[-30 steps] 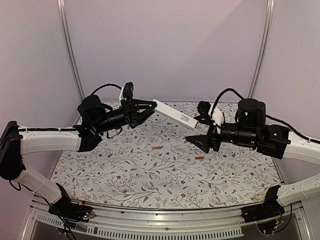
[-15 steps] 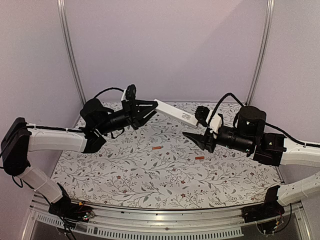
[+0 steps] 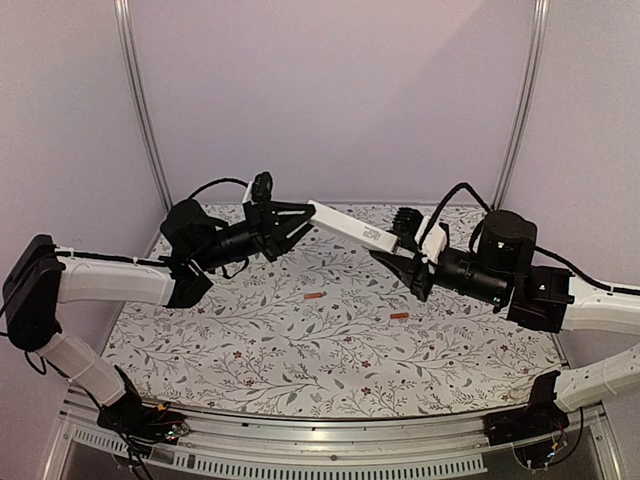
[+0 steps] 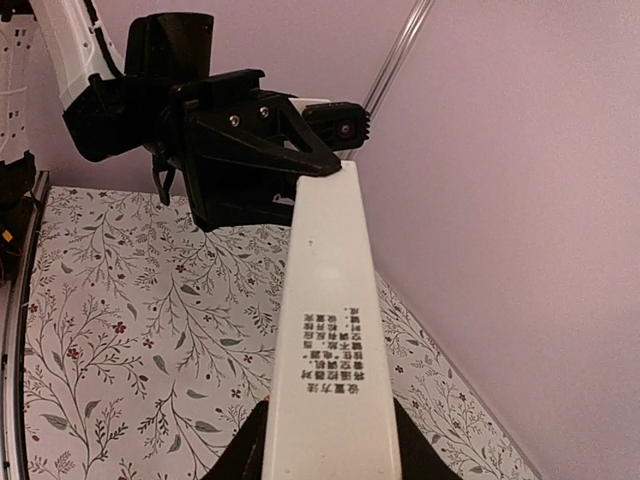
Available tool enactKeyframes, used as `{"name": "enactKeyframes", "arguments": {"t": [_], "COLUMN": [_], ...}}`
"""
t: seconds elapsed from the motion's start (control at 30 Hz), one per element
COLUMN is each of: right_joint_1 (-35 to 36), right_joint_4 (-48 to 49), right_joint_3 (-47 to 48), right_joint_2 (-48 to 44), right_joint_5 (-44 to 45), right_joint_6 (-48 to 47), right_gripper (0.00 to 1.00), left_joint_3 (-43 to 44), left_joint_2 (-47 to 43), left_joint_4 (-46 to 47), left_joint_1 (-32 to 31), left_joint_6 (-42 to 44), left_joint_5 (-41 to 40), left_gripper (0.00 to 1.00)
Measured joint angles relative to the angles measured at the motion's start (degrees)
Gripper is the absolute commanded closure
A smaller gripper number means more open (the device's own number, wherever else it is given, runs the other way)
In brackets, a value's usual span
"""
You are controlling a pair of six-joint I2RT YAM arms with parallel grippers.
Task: Load the batteries into the remote control
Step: Pass from the left arm to the right, then remove the battery cover from the remote control.
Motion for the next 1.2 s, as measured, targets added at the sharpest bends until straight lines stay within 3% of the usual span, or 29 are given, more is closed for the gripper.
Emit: {"name": "enactKeyframes", "arguments": {"t": [0.1, 0.3, 0.47, 0.67, 0.87, 1.07, 1.2], "right_joint_1": [0.0, 0.0, 0.0, 0.0, 0.0, 0.0, 0.0], "right_joint_4": [0.15, 0.11, 0.04, -0.85, -1.01, -1.07, -0.98], "right_joint_3": [0.0, 0.0, 0.0, 0.0, 0.0, 0.0, 0.0], "right_joint_2": [0.02, 0.02, 0.02, 0.02, 0.02, 0.04, 0.13], "right_joint_5": [0.11, 0.2, 0.2, 0.2, 0.17, -0.48, -0.79], "right_joint_6": [0.13, 0.24, 0.26, 0.33, 0.87, 1.68, 2.08], "right_gripper": [0.84, 0.92, 0.99, 1.0, 1.0, 1.0, 1.0], "left_joint_3": [-0.04, -0.09, -0.09, -0.07, 1.01, 6.05, 10.25], "left_joint_2": [0.04, 0.04, 0.04, -0.85, -4.24, -7.58, -8.39], "left_joint_4": [0.07, -0.02, -0.09, -3.54, -13.09, -27.08, -35.8], "left_joint_1": [0.0, 0.02, 0.04, 0.13, 0.2, -1.03, -2.73], "left_joint_6": [0.0, 0.11, 0.37, 4.11, 11.61, 22.84, 29.94], "left_joint_5": [-0.04, -0.17, -0.15, -0.42, -0.79, -2.47, -4.59], "left_gripper": [1.0, 0.98, 0.67, 0.52, 0.41, 0.41, 0.46]}}
